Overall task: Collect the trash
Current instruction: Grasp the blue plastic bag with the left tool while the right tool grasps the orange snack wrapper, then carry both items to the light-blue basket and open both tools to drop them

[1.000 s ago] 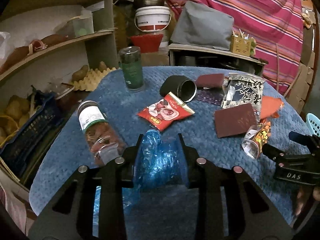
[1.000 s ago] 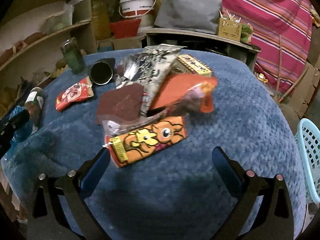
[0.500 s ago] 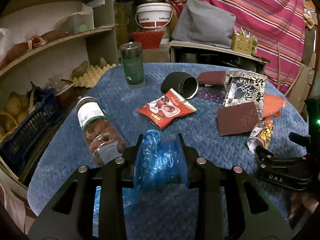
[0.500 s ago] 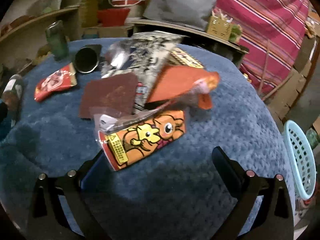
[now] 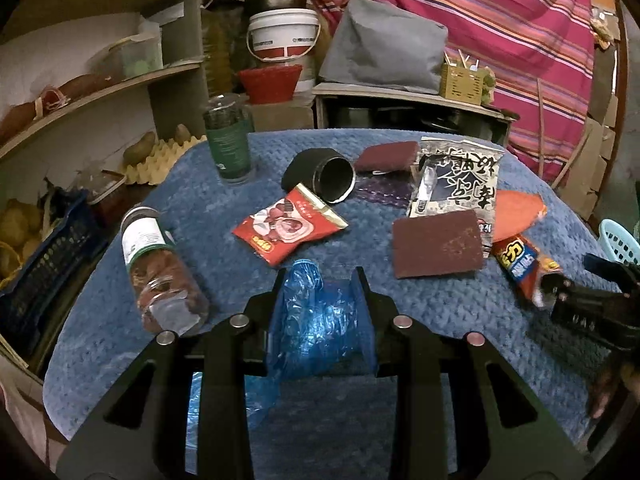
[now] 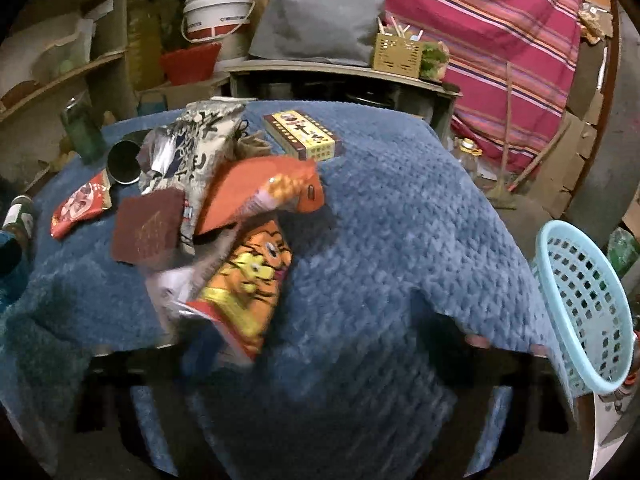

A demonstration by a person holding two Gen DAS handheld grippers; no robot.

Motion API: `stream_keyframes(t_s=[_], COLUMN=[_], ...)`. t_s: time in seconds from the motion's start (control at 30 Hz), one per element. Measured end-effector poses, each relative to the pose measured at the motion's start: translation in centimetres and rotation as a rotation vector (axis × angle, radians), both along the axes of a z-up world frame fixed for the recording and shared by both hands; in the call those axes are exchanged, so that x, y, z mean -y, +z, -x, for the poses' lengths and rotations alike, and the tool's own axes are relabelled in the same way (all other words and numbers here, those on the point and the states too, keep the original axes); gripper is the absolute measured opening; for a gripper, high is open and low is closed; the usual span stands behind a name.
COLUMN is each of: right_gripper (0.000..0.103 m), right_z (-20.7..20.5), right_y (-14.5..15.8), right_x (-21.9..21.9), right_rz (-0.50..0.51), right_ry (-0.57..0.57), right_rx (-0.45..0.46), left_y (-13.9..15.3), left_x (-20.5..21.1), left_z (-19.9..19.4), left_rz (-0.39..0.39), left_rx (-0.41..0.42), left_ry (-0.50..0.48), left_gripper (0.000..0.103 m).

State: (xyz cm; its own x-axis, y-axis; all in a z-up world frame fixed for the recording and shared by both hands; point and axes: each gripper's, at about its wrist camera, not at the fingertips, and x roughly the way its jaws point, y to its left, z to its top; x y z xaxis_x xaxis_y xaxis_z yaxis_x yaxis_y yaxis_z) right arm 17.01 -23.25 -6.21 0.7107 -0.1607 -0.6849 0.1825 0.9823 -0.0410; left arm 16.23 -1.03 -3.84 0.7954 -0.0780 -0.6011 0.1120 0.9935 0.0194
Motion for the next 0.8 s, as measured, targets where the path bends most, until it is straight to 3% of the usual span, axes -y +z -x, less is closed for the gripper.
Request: stream_keyframes(t_s=[0.07, 0.17, 0.43, 0.8], right_gripper=[0.044, 0.020, 0.012, 0.010], right_z=[-0.4, -0.8, 0.7, 5.7], right_y=[-0.1, -0.2, 0.9, 3.7], right_x=[0.5, 0.8, 2.2, 12.7], right_rz=[-0.045, -0.107, -0.108, -0.150], right_ry=[0.033, 0.079, 0.118, -0.006], right_rx=[0.000, 0.003, 0.040, 0.130], left_y=[0.0, 0.2, 1.1, 3.6], left_x=[0.3, 0.7, 3.3, 11.4], left_z=[-0.1, -0.2, -0.2, 0.7], left_rz=[0.006, 0.013, 0.015, -0.001], left_rx=[-0.004, -0.005, 0.021, 0.074], left_ry=[-0.001, -0.004, -0.034, -0.178], left_gripper=[0.030, 0.030, 0.030, 0.029])
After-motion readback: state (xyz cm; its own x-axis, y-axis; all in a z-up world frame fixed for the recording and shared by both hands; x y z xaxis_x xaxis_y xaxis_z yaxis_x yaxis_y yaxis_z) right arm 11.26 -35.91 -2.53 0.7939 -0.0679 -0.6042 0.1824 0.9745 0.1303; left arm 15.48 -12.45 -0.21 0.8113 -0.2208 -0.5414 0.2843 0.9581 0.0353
